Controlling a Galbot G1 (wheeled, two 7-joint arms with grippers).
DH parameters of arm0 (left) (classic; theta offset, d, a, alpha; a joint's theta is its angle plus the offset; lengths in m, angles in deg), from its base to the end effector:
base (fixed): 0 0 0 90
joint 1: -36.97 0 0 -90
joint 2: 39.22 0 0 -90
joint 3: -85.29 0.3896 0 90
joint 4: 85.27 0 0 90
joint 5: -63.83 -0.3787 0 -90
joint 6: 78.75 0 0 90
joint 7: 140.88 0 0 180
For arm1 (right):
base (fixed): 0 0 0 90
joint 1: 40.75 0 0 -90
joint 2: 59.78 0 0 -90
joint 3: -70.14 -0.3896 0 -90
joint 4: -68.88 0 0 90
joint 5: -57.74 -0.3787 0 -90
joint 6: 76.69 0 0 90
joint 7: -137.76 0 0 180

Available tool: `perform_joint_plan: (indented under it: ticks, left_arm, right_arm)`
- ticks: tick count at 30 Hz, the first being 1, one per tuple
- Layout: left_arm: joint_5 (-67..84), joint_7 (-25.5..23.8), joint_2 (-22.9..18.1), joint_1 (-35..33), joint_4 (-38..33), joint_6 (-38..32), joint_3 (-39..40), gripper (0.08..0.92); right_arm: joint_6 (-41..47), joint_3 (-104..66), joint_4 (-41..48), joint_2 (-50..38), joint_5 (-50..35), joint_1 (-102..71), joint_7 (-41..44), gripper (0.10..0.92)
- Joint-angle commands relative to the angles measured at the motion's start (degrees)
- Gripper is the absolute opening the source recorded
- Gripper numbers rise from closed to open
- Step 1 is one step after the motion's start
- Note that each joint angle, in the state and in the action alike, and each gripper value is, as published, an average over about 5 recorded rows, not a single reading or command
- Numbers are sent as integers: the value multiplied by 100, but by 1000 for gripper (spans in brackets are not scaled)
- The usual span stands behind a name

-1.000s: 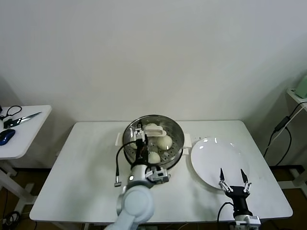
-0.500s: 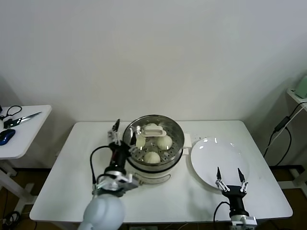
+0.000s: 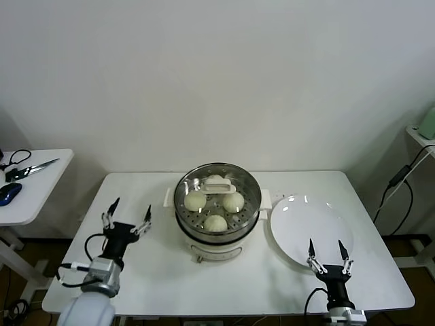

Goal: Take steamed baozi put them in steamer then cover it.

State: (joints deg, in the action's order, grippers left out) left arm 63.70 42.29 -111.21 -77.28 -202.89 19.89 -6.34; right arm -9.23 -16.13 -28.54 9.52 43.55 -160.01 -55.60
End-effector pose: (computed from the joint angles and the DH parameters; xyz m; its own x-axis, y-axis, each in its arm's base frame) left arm 0.2234 0.0753 -0.3207 -0.9964 0.0220 0.0820 0.0458 0.9526 0.3006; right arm 0.1669 -0.0976 -0.4687 -0.9955 0.0947 0.0040 0.0944 0.9940 -0.0555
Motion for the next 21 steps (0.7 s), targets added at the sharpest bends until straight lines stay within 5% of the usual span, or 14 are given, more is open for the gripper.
perform_joint_plan:
  ticks: [1,9,21]
  left_arm:
    - [2391,-133,416,-595,513,-774,-954,823]
    - [1996,-414,173,-800,1370,-1435,-422,823]
    - [1797,-402,15,-869,1366,-1673,-120,823]
  right_arm:
    - [-31,18,72,-21,-140,-3,52,823]
    - [-32,40,79,-29,-170,2,90,823]
    - [-51,85,92,10,-173,-12,97,823]
